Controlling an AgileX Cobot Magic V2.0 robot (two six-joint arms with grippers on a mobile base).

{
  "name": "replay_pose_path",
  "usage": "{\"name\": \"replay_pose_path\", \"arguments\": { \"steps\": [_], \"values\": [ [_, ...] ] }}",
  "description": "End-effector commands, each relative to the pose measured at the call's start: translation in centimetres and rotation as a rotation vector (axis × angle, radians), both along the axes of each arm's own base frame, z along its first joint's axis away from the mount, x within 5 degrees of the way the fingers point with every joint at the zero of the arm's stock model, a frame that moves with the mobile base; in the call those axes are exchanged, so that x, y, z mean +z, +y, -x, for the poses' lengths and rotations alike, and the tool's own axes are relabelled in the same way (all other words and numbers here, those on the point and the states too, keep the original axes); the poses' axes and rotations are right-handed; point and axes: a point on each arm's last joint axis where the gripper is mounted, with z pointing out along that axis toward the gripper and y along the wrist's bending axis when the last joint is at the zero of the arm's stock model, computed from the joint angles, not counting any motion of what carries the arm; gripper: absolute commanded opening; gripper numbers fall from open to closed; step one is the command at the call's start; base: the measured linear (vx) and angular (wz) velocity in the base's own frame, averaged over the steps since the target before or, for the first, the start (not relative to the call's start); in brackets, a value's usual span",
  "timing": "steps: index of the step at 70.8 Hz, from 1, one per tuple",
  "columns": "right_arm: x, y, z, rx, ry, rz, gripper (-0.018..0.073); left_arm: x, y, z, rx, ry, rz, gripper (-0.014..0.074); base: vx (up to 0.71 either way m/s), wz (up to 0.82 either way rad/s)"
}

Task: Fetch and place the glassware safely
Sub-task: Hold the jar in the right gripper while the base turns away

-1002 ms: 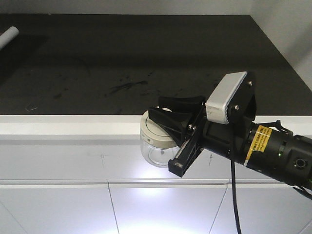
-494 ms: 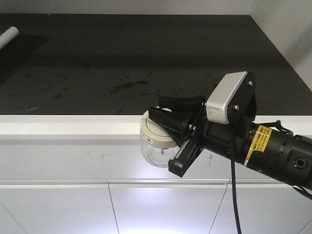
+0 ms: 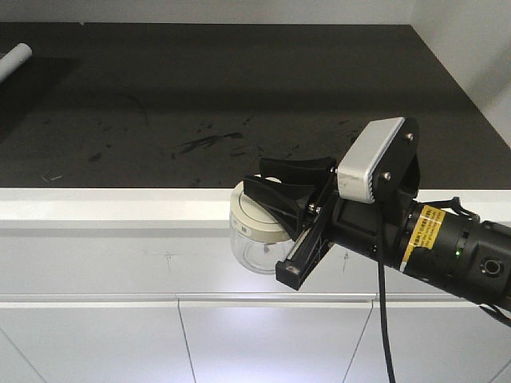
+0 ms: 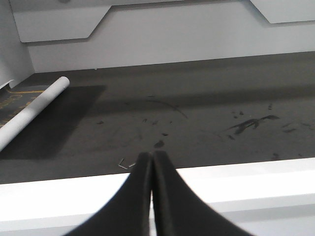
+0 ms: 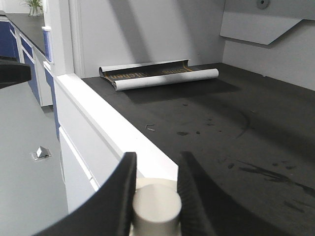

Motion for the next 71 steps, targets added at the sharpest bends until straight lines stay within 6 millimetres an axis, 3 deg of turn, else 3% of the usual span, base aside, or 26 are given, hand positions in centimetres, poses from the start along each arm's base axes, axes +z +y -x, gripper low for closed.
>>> {"name": "replay_pose_path", "arguments": {
  "steps": [1, 42, 71],
  "values": [
    [2.39, -0.04, 0.45, 0.028, -0.072, -0.101, -0.0003, 1.54, -0.08, -0.08, -0.006, -0.101, 0.015, -0.0007, 0.00, 0.00],
    [2.39, -0.04, 0.45, 0.028, -0.071, -0.100, -0.0003, 1.54, -0.08, -0.08, -0.006, -0.101, 0.015, -0.0007, -0.02, 0.06],
    [2.39, -0.04, 0.45, 0.028, -0.071, -0.100, -0.0003, 1.54, -0.08, -0.08, -0.006, -0.101, 0.015, -0.0007, -0.05, 0.41]
  ]
}}
